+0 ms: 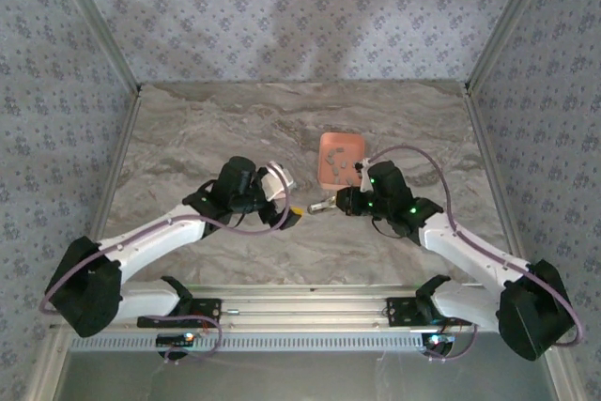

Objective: Load the staples into the stapler

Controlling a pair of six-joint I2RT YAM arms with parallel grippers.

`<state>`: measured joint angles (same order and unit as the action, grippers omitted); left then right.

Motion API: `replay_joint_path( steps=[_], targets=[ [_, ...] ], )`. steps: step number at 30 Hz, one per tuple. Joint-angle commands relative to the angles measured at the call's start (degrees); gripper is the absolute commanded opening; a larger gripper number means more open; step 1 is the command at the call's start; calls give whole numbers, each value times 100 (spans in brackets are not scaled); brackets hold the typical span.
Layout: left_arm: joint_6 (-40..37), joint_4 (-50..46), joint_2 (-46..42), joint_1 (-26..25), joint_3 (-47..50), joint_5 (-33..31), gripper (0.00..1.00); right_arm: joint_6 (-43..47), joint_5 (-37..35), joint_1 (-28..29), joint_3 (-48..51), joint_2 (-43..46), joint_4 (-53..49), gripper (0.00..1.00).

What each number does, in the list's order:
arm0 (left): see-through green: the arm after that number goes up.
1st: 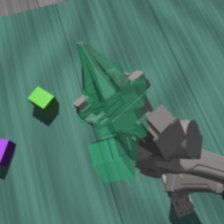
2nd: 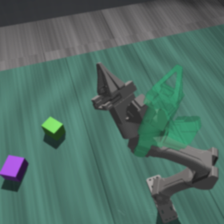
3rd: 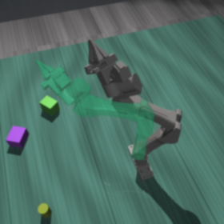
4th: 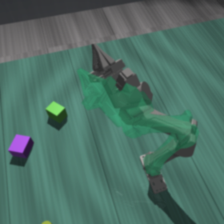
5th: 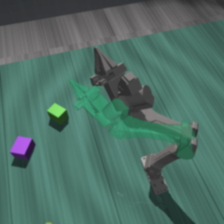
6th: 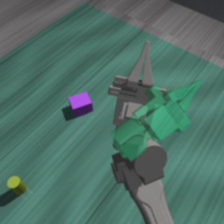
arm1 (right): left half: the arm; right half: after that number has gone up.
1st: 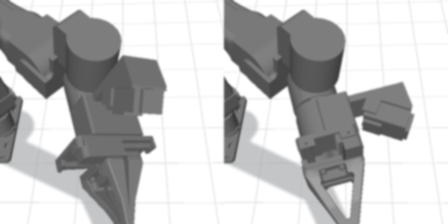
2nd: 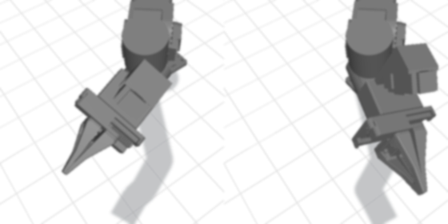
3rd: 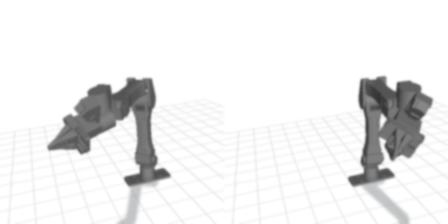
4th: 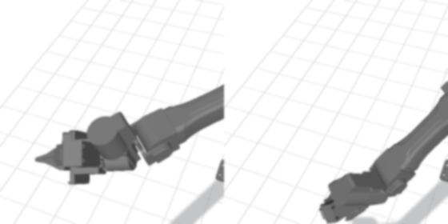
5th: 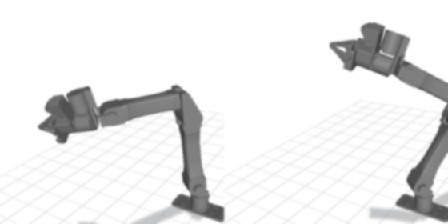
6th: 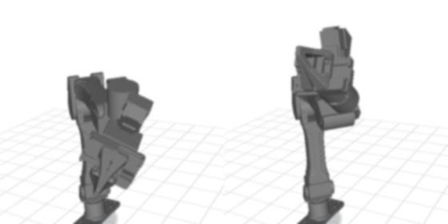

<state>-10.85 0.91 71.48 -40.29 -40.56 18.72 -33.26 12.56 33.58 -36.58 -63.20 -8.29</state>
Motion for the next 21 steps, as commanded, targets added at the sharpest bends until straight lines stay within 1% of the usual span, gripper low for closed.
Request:
replay_joint_path(
  steps=[1,6,8,11,13,18,21],
  targets=[
    [650,322,91,-18,13,-312,99,251,-46,56,-242,-135,-87,15],
    [831,709,112,-22,177,-168,98,359,-16,159,-351,-326,-104,15],
    [829,729,77,-16,202,-167,98,440,-26,194,-408,-409,-137,15],
    [635,621,37,-45,209,-244,94,554,-34,248,-524,-585,-266,15],
    [368,466,56,-128,187,-282,92,566,-9,261,-628,-717,-370,15],
    [-249,113,269,-507,-6,-501,92,460,165,352,-722,-900,-283,15],
    [-406,94,496,-698,-161,-624,89,398,251,409,-730,-939,-217,15]
  ],
)
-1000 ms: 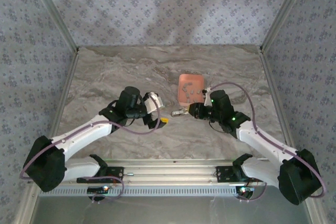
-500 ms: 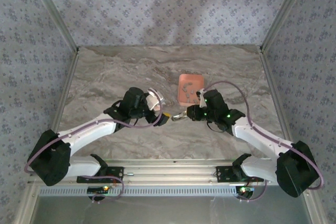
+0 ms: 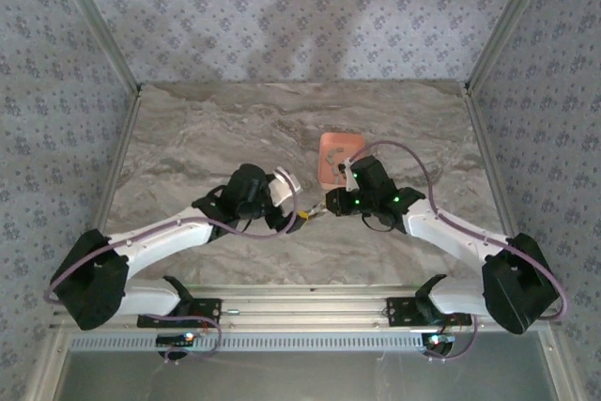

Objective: Load the staples into the stapler

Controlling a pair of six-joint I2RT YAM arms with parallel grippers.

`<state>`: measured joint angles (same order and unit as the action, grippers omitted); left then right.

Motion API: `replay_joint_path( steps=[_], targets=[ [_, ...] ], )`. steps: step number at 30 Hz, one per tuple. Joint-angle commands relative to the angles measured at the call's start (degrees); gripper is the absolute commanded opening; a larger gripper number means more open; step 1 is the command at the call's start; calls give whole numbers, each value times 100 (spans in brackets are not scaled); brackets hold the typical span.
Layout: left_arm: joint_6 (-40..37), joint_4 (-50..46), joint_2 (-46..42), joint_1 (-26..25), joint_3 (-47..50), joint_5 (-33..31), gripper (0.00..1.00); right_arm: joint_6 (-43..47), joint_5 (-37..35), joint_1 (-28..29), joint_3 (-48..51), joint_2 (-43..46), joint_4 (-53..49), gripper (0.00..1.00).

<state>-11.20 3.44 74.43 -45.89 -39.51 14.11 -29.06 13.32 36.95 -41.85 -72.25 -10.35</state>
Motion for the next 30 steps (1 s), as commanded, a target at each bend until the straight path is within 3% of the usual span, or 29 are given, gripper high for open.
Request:
replay_joint_path(
  steps=[1,7,18,23,27,30],
  targets=[
    [-391,-168,291,-171,-321,-167,88,-49,190,88,-210,-35,11,15],
    [-392,-23,749,-309,-504,-346,80,-160,414,93,-118,-3,264,15],
    [-265,320,1121,-362,-536,-50,67,-328,622,36,53,16,602,15],
    [-218,429,1188,-360,-514,37,55,-355,641,20,69,44,614,15],
    [-193,429,1146,-366,-580,156,37,-341,637,5,37,60,588,15],
    [-141,388,1189,-360,-663,211,28,-329,619,-3,50,84,583,15]
  ],
)
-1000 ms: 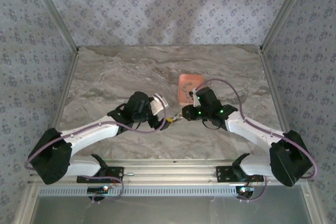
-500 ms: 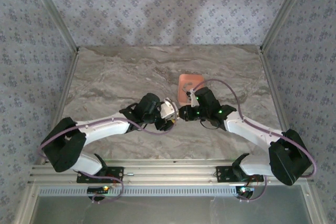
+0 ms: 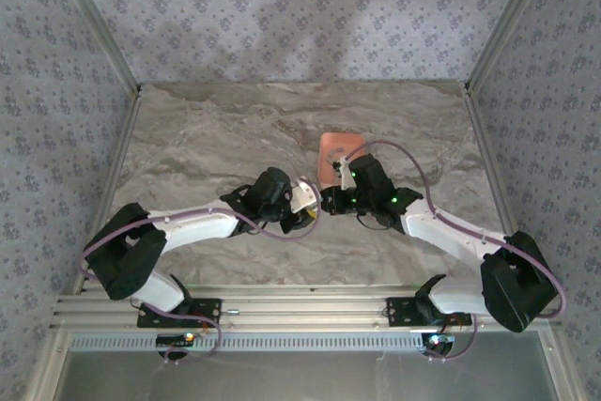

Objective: Load the staples into the stapler

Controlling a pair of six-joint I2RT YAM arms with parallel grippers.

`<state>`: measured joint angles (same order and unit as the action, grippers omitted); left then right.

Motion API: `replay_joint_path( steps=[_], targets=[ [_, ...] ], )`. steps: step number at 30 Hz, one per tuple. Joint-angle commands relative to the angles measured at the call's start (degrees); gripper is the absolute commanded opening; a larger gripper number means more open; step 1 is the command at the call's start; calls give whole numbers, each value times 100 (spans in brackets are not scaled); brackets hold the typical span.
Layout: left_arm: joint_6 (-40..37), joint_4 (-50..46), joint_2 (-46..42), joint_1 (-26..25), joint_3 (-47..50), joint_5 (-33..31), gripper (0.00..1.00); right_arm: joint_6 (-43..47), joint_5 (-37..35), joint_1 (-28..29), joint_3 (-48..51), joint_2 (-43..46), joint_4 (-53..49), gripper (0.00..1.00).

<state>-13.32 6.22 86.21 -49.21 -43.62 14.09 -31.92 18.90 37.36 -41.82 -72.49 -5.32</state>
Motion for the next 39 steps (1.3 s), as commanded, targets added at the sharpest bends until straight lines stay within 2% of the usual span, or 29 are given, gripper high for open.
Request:
replay_joint_path(
  steps=[1,3,5,8,10,13,15,21,24,29,39],
  targets=[
    [111,75,18,-34,-268,205,26,-36,62,-45,44,118,80,15],
    [199,68,-12,-33,-279,179,21,-5,47,-61,50,145,54,16],
    [333,41,-59,-36,-291,123,18,8,-7,-63,35,197,-23,22],
    [905,-76,-70,-34,-374,-84,14,57,-154,-106,48,348,-148,40],
    [1611,4,-52,-33,-345,-292,12,90,-240,-164,73,505,-255,50],
    [2952,334,-21,-37,-146,-643,12,-80,-418,-370,371,876,-31,57],
    [3767,401,23,-70,-90,-840,12,-254,-529,-519,621,1129,188,58],
    [5680,-545,163,-425,-347,-2268,16,-467,-721,-683,933,1368,320,59],
    [6126,-1067,292,-709,-585,-2979,14,-556,-708,-671,1004,1369,379,59],
    [6919,-2695,785,-965,-1445,-3960,4,-621,-738,-670,1164,1360,551,59],
    [7098,-2536,1205,-1056,-1535,-3712,5,-585,-773,-679,1242,1268,622,59]
  ],
)
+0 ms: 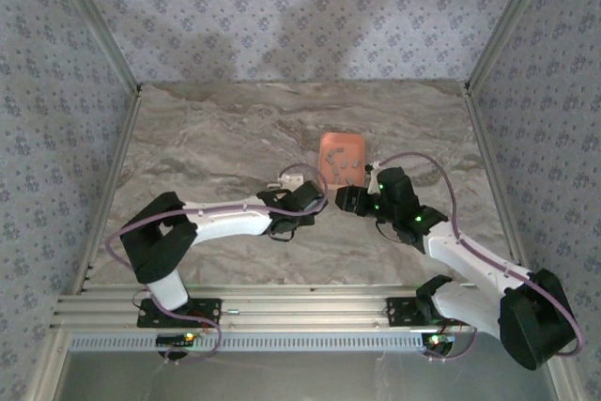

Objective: Load the staples into the stapler

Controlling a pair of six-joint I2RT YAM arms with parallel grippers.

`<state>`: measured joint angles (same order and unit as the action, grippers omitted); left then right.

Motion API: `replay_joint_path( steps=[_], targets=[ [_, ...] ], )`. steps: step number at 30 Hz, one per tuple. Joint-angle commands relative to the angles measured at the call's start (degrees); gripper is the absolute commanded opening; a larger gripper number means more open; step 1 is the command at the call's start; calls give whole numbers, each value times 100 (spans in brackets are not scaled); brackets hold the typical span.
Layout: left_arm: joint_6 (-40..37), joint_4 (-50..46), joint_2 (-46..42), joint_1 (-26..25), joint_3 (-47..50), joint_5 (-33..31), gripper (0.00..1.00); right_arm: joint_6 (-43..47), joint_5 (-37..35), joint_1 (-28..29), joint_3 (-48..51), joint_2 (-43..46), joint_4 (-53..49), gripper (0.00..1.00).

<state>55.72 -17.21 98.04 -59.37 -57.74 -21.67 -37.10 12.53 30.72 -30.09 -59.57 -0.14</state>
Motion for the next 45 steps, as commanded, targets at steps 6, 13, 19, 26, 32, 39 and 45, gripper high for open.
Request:
replay_joint_path(
  steps=[6,13,19,26,32,39,45],
  targets=[
    [303,-291,131,2,-166,-54,7,-64,-104,-18,75,-150,201,59],
    [422,-197,233,178,-73,307,7,-50,-67,-20,69,-231,253,59],
    [414,-29,344,285,-23,599,10,-60,-66,-13,106,-246,287,59],
    [309,-172,608,339,-279,821,13,0,1,-20,84,-257,311,59],
    [308,-398,769,353,-471,877,22,40,3,-15,106,-248,280,59],
    [255,-432,804,356,-545,952,36,59,13,-23,92,-232,253,59],
    [202,-425,803,349,-562,1015,43,54,36,-31,109,-198,252,58]
  ],
)
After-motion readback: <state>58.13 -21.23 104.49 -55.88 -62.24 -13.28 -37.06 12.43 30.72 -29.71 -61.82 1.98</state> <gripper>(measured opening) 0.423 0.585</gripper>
